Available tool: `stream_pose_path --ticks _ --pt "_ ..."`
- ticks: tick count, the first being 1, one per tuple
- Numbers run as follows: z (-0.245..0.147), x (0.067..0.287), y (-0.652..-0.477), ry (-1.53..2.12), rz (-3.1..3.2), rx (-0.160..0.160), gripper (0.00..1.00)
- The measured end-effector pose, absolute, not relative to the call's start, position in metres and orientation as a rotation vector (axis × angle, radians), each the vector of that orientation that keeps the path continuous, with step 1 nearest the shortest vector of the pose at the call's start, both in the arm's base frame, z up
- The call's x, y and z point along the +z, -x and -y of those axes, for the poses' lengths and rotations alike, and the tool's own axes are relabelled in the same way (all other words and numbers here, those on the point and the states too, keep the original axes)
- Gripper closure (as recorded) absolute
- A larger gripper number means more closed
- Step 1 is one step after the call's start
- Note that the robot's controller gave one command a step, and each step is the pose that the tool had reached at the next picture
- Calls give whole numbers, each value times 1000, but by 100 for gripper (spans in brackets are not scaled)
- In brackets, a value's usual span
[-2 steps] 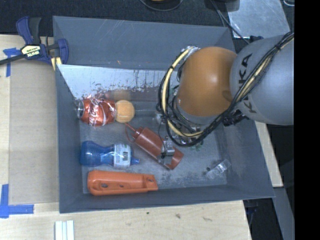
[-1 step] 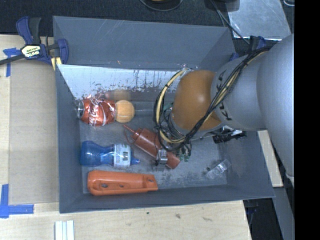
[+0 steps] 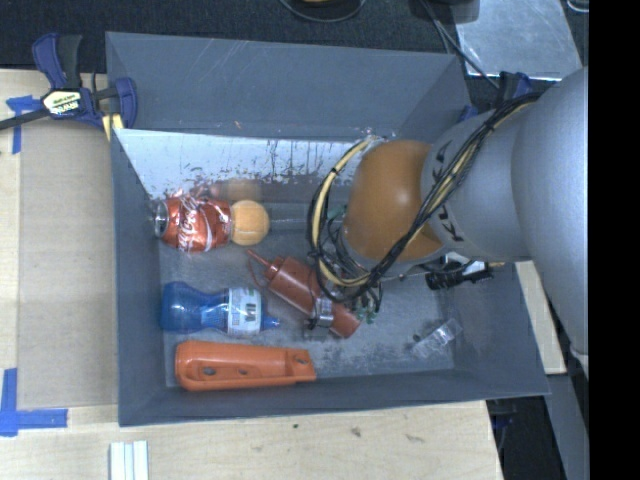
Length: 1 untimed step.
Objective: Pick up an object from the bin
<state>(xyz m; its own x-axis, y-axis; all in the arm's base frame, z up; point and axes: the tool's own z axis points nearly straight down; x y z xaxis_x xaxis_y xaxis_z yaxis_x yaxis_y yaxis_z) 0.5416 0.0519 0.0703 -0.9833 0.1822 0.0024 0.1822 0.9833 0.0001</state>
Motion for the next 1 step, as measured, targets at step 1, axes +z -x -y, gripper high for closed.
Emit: stream_pose_path --ticks 1 --pt "-51 69 -543 225 3133 1 0"
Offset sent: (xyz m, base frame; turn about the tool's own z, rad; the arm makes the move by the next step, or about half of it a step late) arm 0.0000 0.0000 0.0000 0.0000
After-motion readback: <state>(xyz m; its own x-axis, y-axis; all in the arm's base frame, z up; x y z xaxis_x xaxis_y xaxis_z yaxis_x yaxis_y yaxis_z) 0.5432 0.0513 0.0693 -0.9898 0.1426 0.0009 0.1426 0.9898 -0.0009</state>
